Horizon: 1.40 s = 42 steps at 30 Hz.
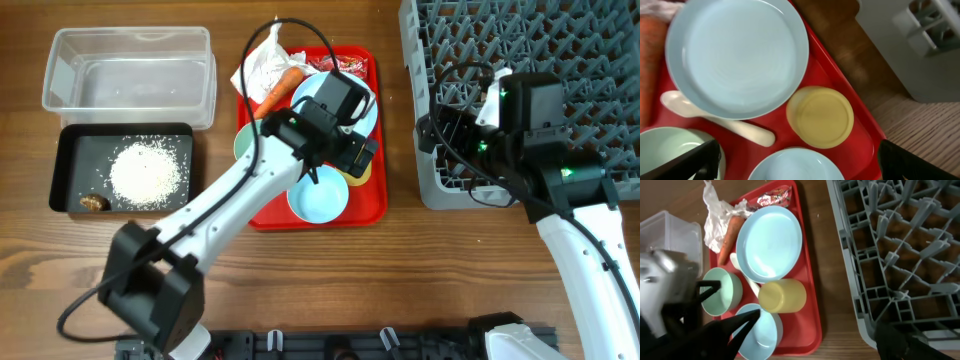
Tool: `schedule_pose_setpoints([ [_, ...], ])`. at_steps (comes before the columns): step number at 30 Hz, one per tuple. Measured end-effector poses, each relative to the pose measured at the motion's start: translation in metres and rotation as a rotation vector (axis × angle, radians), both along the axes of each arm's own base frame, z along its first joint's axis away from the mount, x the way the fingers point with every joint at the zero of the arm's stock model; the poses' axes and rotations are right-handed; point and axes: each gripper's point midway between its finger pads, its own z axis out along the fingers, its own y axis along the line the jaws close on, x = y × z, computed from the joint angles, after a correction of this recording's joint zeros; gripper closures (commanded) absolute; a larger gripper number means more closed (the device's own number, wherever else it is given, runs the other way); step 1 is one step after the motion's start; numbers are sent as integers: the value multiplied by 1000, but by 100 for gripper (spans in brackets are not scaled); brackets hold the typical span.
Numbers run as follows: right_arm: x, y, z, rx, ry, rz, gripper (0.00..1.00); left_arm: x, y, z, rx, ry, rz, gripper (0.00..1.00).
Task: Sort waste into correct bins and load items into the dishwasher rack
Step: 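Withdraw the left arm and move the right gripper toward the yellow cup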
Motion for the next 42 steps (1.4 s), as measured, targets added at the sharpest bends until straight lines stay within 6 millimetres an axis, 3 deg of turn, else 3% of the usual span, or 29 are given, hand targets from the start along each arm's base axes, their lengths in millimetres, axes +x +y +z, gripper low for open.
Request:
schedule_pose_setpoints([
  [5,-1,-1,-1,-9,3,-2,0,-1,-3,-19,18,43,-13,0],
  [17,2,-4,-7,-26,21,-13,0,7,-3,-16,-17,32,14,0],
  [25,16,4,-25,-6,62,7,0,47,51,-14,-84,55,239,0],
  [34,26,23,-48,64,132,64,1,53,64,-13,-161,108,353,1],
  [42,30,55,-65,86,162,154,1,74,109,-13,-216,134,561,0],
])
